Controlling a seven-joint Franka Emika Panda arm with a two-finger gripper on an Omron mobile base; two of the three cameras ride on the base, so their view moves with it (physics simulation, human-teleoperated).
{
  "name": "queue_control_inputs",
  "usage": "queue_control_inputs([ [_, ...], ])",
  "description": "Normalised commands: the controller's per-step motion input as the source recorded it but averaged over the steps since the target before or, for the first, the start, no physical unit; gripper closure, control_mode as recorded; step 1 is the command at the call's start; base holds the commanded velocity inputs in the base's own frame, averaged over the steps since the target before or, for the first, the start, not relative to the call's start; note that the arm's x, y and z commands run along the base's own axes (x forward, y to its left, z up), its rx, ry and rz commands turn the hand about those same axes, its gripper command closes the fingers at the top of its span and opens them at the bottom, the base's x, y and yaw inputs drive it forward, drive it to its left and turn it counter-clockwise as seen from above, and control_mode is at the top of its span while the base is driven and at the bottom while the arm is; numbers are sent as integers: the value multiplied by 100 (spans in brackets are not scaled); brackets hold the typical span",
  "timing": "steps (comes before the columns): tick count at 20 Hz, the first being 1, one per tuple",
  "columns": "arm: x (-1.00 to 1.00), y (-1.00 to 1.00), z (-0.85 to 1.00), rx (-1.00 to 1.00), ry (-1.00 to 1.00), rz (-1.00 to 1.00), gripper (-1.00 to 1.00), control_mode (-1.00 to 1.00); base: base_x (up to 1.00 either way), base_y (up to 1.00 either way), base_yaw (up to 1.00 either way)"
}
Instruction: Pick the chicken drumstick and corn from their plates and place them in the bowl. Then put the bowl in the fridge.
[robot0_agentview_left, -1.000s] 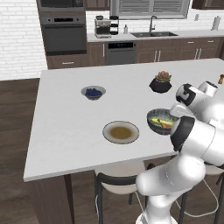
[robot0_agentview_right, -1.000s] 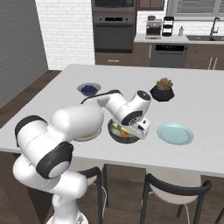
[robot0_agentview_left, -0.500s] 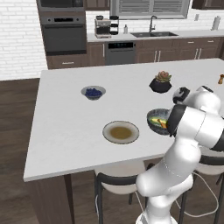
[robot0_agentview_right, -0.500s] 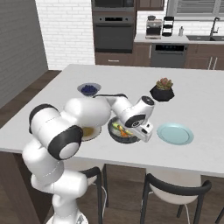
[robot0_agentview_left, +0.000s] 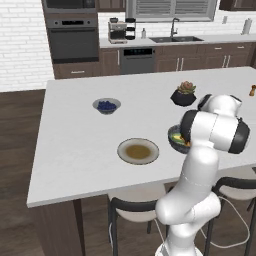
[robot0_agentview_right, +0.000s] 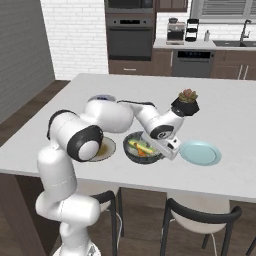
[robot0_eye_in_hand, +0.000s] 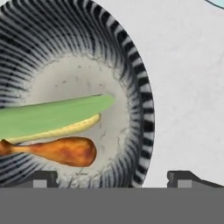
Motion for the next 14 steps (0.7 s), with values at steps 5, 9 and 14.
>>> queue_control_inputs([
  [5, 2, 1, -33, 0, 10, -7, -100, -100, 0, 0, 0],
  [9, 1, 22, -53, 0, 4, -4, -100, -100, 0, 0, 0],
  [14, 6, 13, -25, 0, 3, -2, 100, -100, 0, 0, 0],
])
